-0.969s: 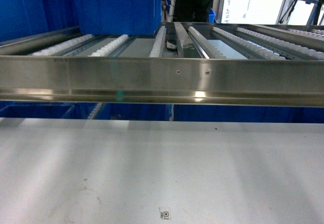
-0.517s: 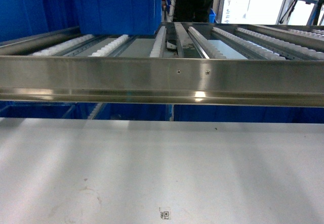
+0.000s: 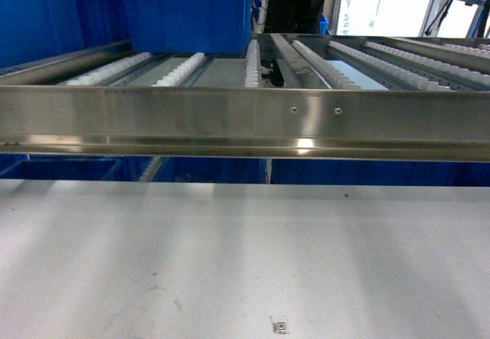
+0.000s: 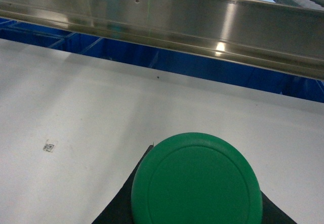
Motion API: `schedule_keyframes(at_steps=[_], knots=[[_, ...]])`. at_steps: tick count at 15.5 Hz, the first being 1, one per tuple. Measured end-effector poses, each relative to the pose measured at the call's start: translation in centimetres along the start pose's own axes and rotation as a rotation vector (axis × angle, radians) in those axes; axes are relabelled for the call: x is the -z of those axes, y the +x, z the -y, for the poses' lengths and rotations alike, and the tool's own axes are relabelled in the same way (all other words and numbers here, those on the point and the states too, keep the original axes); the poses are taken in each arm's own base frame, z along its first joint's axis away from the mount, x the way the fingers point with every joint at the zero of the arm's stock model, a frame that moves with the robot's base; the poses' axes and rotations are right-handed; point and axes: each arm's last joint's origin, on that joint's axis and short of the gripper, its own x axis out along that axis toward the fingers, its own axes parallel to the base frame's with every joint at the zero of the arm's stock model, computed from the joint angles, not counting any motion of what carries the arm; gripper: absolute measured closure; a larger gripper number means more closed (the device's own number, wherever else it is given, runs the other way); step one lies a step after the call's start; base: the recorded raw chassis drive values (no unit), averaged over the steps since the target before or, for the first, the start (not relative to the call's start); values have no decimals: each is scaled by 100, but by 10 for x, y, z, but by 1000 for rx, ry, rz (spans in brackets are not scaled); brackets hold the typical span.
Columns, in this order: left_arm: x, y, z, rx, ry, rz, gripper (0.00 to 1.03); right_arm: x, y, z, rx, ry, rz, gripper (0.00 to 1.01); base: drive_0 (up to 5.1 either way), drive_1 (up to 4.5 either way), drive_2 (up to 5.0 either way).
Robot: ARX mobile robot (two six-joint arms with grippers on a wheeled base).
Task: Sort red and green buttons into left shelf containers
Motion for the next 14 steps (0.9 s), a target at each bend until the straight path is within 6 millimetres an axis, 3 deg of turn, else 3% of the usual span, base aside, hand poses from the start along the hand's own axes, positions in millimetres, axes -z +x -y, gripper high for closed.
schedule_keyframes(at_steps=[6,14], knots=[[0,0,0,-5,1,-1,76,0,0,0,0,0,0,75,-488,253,253],[0,0,0,-4,1,2,76,0,0,0,0,0,-2,75,-439,36,422]])
